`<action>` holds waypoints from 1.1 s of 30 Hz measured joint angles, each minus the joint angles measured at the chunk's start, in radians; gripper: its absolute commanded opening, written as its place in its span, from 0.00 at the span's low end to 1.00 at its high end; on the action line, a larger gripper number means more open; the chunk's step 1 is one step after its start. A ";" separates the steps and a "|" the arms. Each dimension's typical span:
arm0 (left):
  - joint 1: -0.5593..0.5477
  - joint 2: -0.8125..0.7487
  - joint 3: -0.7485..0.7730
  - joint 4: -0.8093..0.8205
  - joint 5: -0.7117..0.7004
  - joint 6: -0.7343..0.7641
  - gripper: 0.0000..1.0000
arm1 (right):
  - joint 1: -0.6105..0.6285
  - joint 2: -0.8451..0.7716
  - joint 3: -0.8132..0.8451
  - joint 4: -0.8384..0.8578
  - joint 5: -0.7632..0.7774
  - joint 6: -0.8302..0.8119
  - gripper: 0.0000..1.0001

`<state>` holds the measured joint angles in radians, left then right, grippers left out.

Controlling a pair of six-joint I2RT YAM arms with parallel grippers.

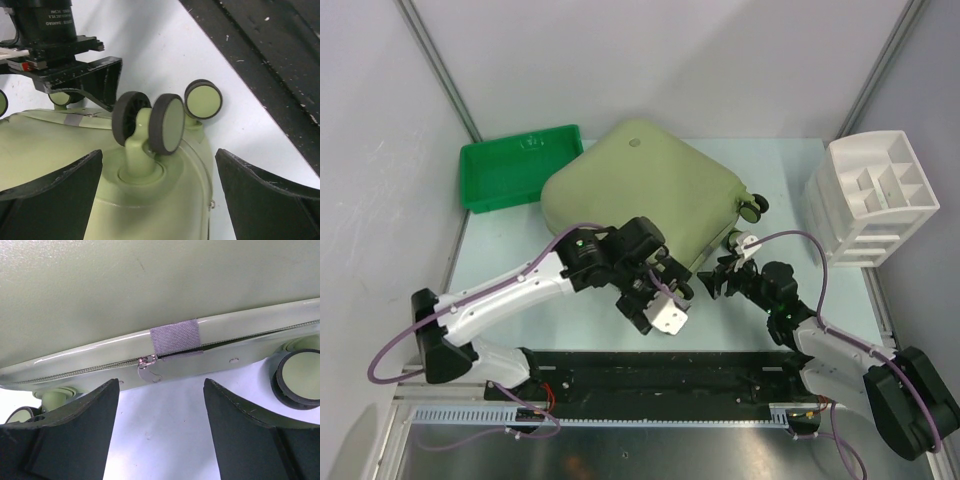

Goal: Open, take out, and arrange the luggage

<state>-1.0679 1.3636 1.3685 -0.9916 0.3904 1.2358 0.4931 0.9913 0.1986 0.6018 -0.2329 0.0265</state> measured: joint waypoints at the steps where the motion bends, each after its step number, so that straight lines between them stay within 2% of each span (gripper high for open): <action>1: -0.003 0.015 0.016 -0.001 -0.009 -0.008 1.00 | 0.000 -0.001 0.000 -0.006 0.000 0.000 0.74; 6: -0.027 0.149 0.109 0.007 -0.062 -0.036 1.00 | -0.002 -0.001 0.000 -0.017 -0.001 0.000 0.75; 9: -0.031 0.219 0.127 0.014 -0.080 -0.043 0.91 | -0.006 -0.001 0.000 -0.017 -0.002 0.000 0.74; 10: -0.031 0.239 0.127 0.014 -0.086 -0.045 0.82 | -0.008 -0.001 0.000 -0.017 -0.003 0.002 0.74; 12: -0.031 0.270 0.127 0.013 -0.103 -0.052 0.71 | -0.013 0.000 0.000 -0.017 -0.004 0.004 0.73; 13: -0.031 0.282 0.126 0.013 -0.111 -0.052 0.59 | -0.013 0.001 0.000 -0.017 -0.004 0.005 0.73; 14: -0.032 0.287 0.125 0.011 -0.120 -0.056 0.54 | -0.014 0.003 0.000 -0.016 -0.004 0.006 0.73; 15: -0.032 0.287 0.121 0.009 -0.128 -0.054 0.48 | -0.015 0.008 0.000 -0.016 -0.004 0.007 0.71; 16: -0.032 0.281 0.114 0.012 -0.134 -0.050 0.37 | -0.015 0.014 0.000 -0.014 -0.004 0.007 0.71; 18: -0.029 0.263 0.089 0.040 -0.140 -0.050 0.27 | -0.013 0.031 0.000 -0.008 -0.003 0.008 0.70; 19: -0.028 0.243 0.063 0.062 -0.139 -0.048 0.17 | -0.009 0.043 0.000 0.000 -0.002 0.008 0.70; 25: -0.015 0.119 -0.078 0.125 -0.123 -0.011 0.05 | 0.026 0.129 0.000 0.063 0.010 0.005 0.66; 33: 0.004 0.080 -0.109 0.110 -0.089 0.009 0.04 | 0.113 0.146 0.000 0.132 0.023 -0.005 0.65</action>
<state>-1.0641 1.4437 1.2594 -0.8818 0.3016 1.2449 0.6060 1.1374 0.1986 0.7338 -0.2100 0.0219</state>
